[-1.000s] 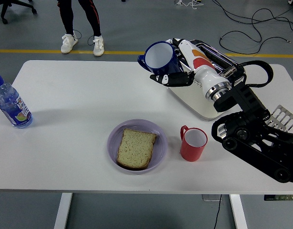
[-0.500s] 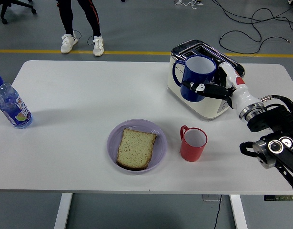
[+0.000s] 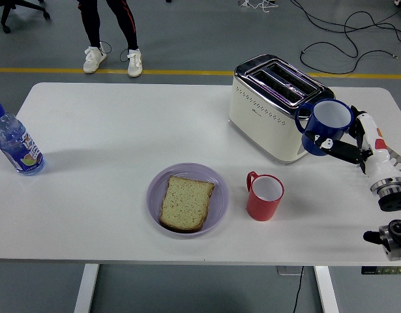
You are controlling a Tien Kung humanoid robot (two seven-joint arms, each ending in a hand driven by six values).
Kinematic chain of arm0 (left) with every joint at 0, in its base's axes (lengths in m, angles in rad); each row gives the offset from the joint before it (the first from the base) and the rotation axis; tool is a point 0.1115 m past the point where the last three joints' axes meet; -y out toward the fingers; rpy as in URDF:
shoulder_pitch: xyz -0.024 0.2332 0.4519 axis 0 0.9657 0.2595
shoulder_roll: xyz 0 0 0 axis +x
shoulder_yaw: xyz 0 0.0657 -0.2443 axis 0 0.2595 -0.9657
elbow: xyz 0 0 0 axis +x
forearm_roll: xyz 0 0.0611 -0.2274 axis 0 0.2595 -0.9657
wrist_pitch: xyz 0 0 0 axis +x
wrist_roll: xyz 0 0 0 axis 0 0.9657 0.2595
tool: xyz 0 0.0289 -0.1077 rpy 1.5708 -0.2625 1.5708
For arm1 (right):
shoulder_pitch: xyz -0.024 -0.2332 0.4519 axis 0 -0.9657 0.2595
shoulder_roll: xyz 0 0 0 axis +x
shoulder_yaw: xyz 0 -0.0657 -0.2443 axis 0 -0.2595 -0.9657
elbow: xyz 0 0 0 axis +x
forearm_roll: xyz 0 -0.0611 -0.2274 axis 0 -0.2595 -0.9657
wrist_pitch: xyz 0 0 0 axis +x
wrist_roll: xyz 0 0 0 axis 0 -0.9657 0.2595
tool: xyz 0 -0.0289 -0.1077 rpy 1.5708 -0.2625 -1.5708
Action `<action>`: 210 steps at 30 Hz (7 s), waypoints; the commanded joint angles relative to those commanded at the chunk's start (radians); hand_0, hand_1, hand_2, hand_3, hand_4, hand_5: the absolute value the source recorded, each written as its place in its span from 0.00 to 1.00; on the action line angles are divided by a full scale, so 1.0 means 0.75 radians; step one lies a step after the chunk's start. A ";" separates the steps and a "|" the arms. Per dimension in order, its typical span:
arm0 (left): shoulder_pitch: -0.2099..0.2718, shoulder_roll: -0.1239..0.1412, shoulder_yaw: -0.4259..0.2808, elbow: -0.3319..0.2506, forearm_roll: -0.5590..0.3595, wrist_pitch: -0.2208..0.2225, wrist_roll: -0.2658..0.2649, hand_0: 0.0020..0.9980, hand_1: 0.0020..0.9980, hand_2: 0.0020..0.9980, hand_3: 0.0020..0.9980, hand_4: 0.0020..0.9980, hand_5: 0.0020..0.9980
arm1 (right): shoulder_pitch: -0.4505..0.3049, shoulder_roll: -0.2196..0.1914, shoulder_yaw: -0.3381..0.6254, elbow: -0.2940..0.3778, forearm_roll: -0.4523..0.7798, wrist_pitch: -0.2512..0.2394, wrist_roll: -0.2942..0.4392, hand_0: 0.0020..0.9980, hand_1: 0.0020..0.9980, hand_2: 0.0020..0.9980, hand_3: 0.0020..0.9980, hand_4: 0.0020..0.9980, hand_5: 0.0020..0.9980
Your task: Pick up the cup,pour liquid into bread,place the cup on the desk
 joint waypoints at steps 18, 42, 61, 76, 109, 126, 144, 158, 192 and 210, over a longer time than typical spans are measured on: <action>-0.009 0.000 -0.016 0.000 0.029 -0.005 0.003 0.66 0.69 0.71 0.60 0.31 0.90 | -0.204 0.142 0.120 -0.180 0.003 -0.008 0.165 0.43 0.38 0.52 0.56 0.53 0.00; -0.024 -0.002 -0.002 0.000 0.014 -0.004 0.000 0.66 0.69 0.71 0.60 0.31 0.90 | -0.185 0.239 0.085 -0.472 0.051 -0.026 0.411 0.52 0.46 0.56 0.57 0.55 0.00; -0.023 -0.006 0.007 0.000 0.004 -0.005 -0.001 0.66 0.69 0.71 0.60 0.31 0.90 | -0.199 0.286 0.075 -0.542 0.081 -0.042 0.476 0.53 0.47 0.57 0.57 0.58 0.00; -0.034 -0.008 -0.005 0.000 0.015 -0.001 0.001 0.66 0.69 0.71 0.60 0.31 0.90 | -0.189 0.299 0.055 -0.590 0.088 -0.039 0.479 0.55 0.48 0.58 0.58 0.61 0.01; -0.047 -0.008 -0.009 0.000 0.033 -0.002 0.002 0.66 0.69 0.71 0.60 0.31 0.90 | -0.168 0.305 0.064 -0.625 0.002 -0.047 0.447 0.66 0.57 0.77 0.84 0.89 0.00; -0.051 -0.007 -0.005 0.000 0.033 -0.002 0.002 0.65 0.69 0.71 0.60 0.31 0.90 | -0.174 0.309 0.087 -0.628 -0.057 -0.042 0.437 0.74 0.66 0.87 0.99 0.95 0.00; -0.039 -0.012 0.025 0.000 0.012 -0.001 0.000 0.65 0.69 0.71 0.60 0.30 0.89 | -0.178 0.300 0.097 -0.613 -0.076 0.001 0.445 0.87 0.76 0.94 1.00 1.00 0.00; -0.032 -0.010 0.035 0.000 0.022 -0.006 0.001 0.65 0.69 0.71 0.60 0.31 0.89 | -0.223 0.302 0.175 -0.458 -0.107 -0.020 0.455 0.90 0.80 0.96 1.00 1.00 0.00; -0.031 -0.007 0.002 0.000 0.040 -0.007 0.003 0.65 0.69 0.71 0.60 0.31 0.89 | -0.377 0.255 0.436 0.255 0.367 0.047 0.359 0.80 0.72 0.82 0.86 0.86 0.08; -0.018 -0.006 0.000 0.000 0.056 -0.012 0.006 0.66 0.69 0.71 0.60 0.31 0.90 | -0.401 0.290 0.565 0.229 0.601 0.129 0.314 0.71 0.66 0.71 0.72 0.77 0.13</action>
